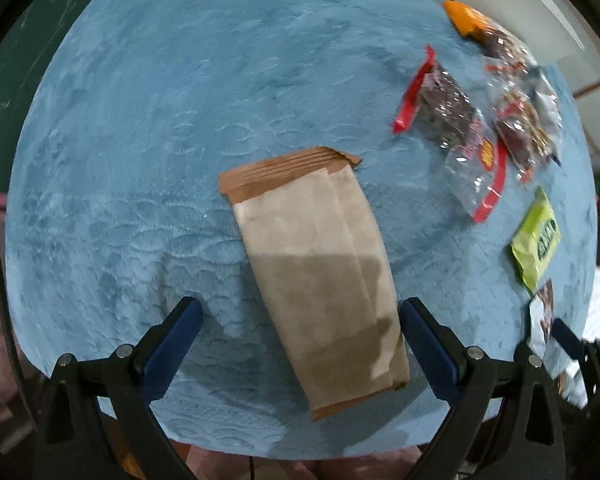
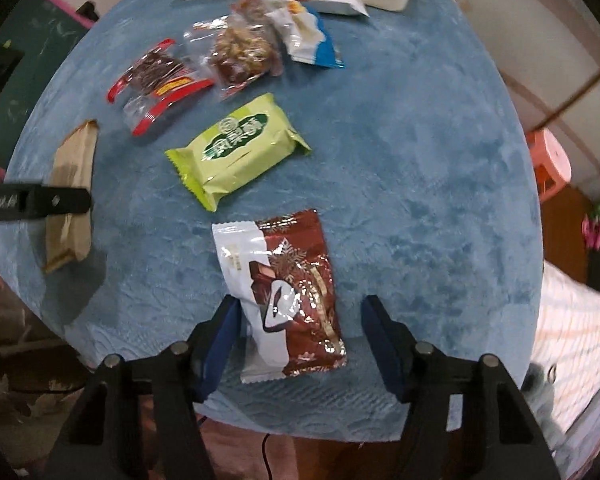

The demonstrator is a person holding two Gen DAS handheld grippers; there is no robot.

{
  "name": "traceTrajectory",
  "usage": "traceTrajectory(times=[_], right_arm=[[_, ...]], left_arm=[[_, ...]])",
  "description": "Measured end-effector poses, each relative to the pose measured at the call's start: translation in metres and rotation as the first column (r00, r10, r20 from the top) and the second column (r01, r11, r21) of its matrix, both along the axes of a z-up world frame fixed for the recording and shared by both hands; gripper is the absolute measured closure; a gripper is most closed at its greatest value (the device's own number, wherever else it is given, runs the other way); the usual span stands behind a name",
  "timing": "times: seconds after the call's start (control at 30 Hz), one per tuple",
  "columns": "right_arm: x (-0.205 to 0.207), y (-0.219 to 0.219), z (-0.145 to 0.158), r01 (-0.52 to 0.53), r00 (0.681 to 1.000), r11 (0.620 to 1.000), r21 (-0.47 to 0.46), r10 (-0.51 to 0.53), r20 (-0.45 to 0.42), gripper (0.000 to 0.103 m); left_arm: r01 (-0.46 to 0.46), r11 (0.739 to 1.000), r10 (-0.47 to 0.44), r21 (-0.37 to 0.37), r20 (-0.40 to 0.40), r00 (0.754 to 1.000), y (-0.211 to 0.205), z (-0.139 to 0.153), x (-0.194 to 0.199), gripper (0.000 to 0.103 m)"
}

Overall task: Organize snacks
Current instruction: 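Grasp the brown paper bag with the left tool while the right grasps the brown-and-white chocolate packet, then carry both packets over the white tray and open both tools to release them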

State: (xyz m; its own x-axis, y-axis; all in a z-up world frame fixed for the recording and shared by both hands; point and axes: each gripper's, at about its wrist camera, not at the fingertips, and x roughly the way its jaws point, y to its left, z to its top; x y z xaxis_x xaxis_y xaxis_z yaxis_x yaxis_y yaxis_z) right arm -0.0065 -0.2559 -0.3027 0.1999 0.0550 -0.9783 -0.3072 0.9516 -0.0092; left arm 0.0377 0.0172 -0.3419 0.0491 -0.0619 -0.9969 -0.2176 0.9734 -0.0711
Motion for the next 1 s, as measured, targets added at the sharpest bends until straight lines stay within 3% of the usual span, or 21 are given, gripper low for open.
traceTrajectory(times=[0.13,0.2,0.23,0.27,0.37,0.43,0.6,0.7,0.83,1.0], right_arm=[[-0.008,0.006,0.002,-0.041,0.999,0.999,0.003,0.041,0.014,0.053],[-0.012,0.008,0.002,-0.058,0.998,0.998,0.003,0.058,0.016,0.058],[-0.013,0.009,0.003,-0.063,0.998,0.998,0.005,0.063,0.012,0.061],[-0.013,0.009,0.003,-0.065,0.998,0.998,0.01,0.065,0.007,0.062],[-0.012,0.007,0.007,-0.069,0.998,0.997,0.018,0.069,-0.004,0.064],[-0.012,0.006,0.013,-0.073,0.997,0.997,0.023,0.073,-0.007,0.064],[-0.003,-0.001,0.042,-0.103,0.994,0.992,0.068,0.1,0.043,0.065],[-0.001,0.001,0.074,-0.138,0.984,0.987,0.082,0.128,0.125,0.065],[0.008,-0.001,0.12,-0.172,0.962,0.978,0.115,0.142,0.234,0.066],[0.018,0.006,0.166,-0.198,0.934,0.969,0.149,0.14,0.327,0.066]], left_arm=[[-0.056,0.998,0.057,0.037,-0.001,0.998,-0.011,-0.004,-0.007,0.008],[-0.054,0.998,0.054,0.042,0.009,0.999,-0.018,-0.001,-0.011,0.023],[-0.041,0.998,0.04,0.05,0.023,0.999,-0.028,0.003,-0.014,0.04],[-0.019,0.997,0.017,0.069,0.037,0.999,-0.035,0.009,-0.016,0.045],[0.025,0.989,-0.03,0.145,0.032,0.999,-0.049,0.015,-0.02,0.046],[0.028,0.989,-0.032,0.148,0.031,0.999,-0.055,0.02,-0.024,0.046],[0.054,0.983,-0.083,0.177,0.158,0.984,-0.078,0.074,-0.028,0.046],[0.067,0.973,-0.129,0.223,0.278,0.952,-0.093,0.121,-0.028,0.046],[0.06,0.956,-0.185,0.286,0.436,0.881,-0.104,0.187,-0.027,0.046],[0.04,0.955,-0.2,0.295,0.535,0.821,-0.09,0.24,-0.014,0.046]])
